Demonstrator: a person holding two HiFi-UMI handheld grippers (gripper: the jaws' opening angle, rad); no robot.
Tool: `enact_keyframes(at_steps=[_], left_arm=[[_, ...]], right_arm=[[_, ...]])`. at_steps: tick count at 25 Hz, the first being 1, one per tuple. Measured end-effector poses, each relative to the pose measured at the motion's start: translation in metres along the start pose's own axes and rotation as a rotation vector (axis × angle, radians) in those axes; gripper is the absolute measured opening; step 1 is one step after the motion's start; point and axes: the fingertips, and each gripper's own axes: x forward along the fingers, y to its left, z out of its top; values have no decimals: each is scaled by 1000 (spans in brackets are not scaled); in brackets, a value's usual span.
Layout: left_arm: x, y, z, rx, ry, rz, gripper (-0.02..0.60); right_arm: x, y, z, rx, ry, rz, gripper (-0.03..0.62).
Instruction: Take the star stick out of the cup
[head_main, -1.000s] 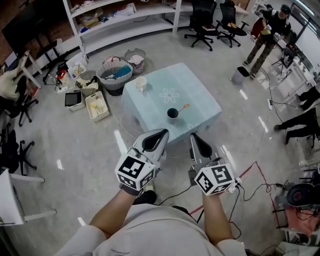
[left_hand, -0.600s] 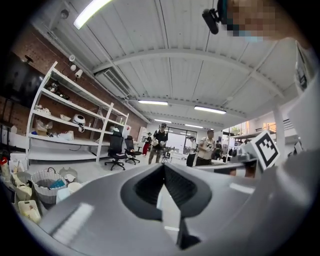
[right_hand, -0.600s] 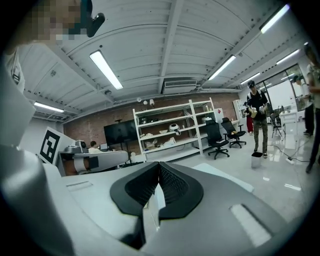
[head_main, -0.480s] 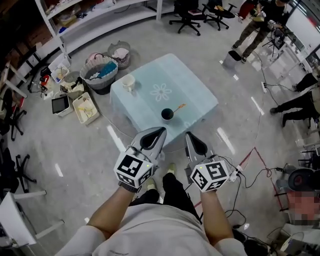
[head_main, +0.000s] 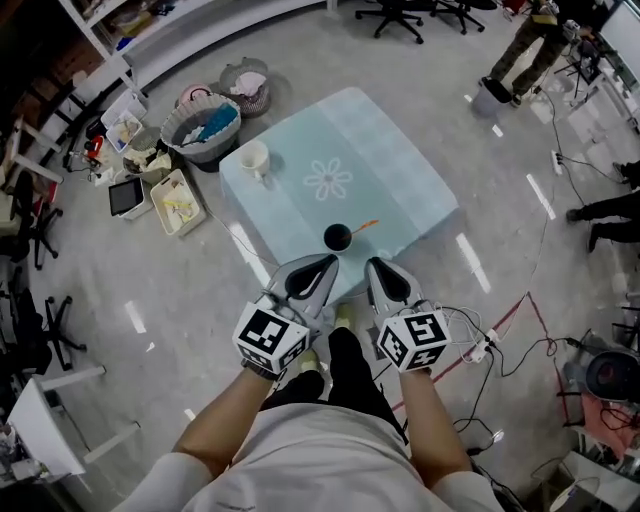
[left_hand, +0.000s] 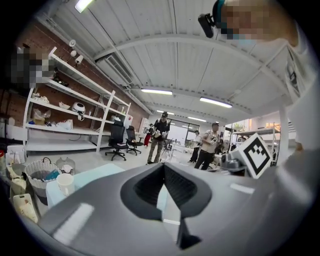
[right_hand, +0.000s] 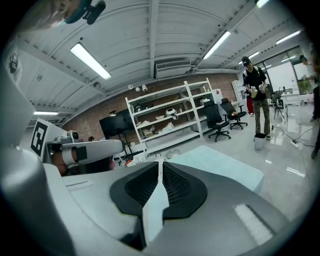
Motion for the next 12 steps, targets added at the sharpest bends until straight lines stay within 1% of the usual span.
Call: enact_keyframes(at_steps=[5, 12], left_arm=[[36, 21, -23, -14, 38, 26, 6], [59, 57, -63, -60, 96, 87, 6]], right_arm=[[39, -40, -29, 40, 80, 13, 18], [88, -64, -92, 71, 225, 42, 23]])
